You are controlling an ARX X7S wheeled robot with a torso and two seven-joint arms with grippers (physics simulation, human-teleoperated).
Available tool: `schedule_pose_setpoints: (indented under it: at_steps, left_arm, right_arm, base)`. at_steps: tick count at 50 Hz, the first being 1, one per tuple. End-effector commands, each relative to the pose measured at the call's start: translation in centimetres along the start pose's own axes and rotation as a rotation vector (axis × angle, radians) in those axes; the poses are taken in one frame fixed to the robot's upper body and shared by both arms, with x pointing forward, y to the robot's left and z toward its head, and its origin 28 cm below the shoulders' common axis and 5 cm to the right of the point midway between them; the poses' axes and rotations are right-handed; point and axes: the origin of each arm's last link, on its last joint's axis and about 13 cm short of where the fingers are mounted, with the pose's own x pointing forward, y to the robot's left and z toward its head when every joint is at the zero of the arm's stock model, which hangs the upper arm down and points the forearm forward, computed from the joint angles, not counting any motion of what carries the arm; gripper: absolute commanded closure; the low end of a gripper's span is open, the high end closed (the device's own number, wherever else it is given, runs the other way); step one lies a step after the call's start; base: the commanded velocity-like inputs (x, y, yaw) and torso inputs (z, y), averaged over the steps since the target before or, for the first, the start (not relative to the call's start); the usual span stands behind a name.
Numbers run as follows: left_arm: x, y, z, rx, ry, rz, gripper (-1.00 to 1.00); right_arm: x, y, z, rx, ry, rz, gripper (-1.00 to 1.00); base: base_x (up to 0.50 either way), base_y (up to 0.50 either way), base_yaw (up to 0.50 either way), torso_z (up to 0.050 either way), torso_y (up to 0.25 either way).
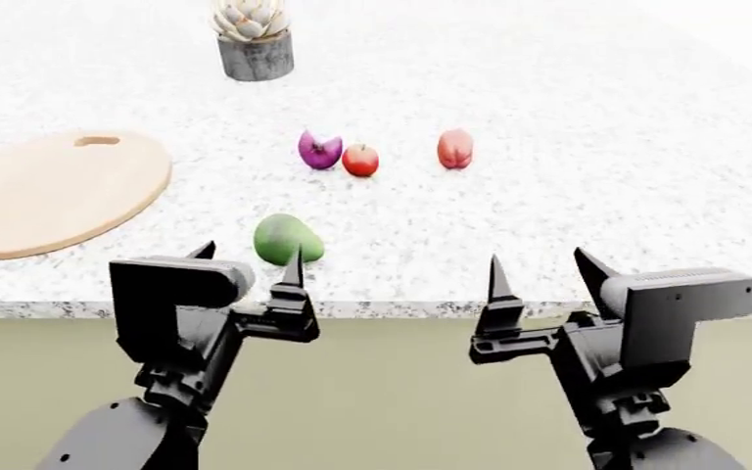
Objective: Place the avocado, onion, tomato and bell pepper on the cutting board.
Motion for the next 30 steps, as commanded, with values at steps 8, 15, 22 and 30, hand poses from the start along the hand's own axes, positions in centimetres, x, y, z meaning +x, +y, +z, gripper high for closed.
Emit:
schedule_pose_setpoints:
  at_steps: [8, 15, 22, 30]
  left_arm:
    - [-0.4, -0.7, 6.7, -0.133, 0.114, -0.16, -1.0]
    - [0.1, -0.9, 7.4, -0.157, 0.118, -0.181, -1.0]
    - [-0.3, -1.1, 7.8, -0.162, 0.112, -0.181, -1.0]
    - [-0.2, -1.0, 7.8, -0.168, 0.116, -0.187, -1.0]
  right_arm:
    - [-1.5, -0.4, 7.7, -0.114, 0.107, 0.056, -1.0]
    - [-1.9, -0.6, 8.4, -0.085, 0.122, 0.047, -1.0]
    - [-1.5, -0.5, 8.6, -0.062, 0.12, 0.055, -1.0]
    - [-1.2, -0.4, 9.0, -0.074, 0.108, 0.059, -1.0]
  base:
    - [0.0, 0.0, 0.0, 0.0, 0.0]
    - [0.0, 0.0, 0.0, 0.0, 0.0]
    - [0.07, 0.0, 0.0, 0.0, 0.0]
    - [0.48, 0.0, 0.0, 0.0, 0.0]
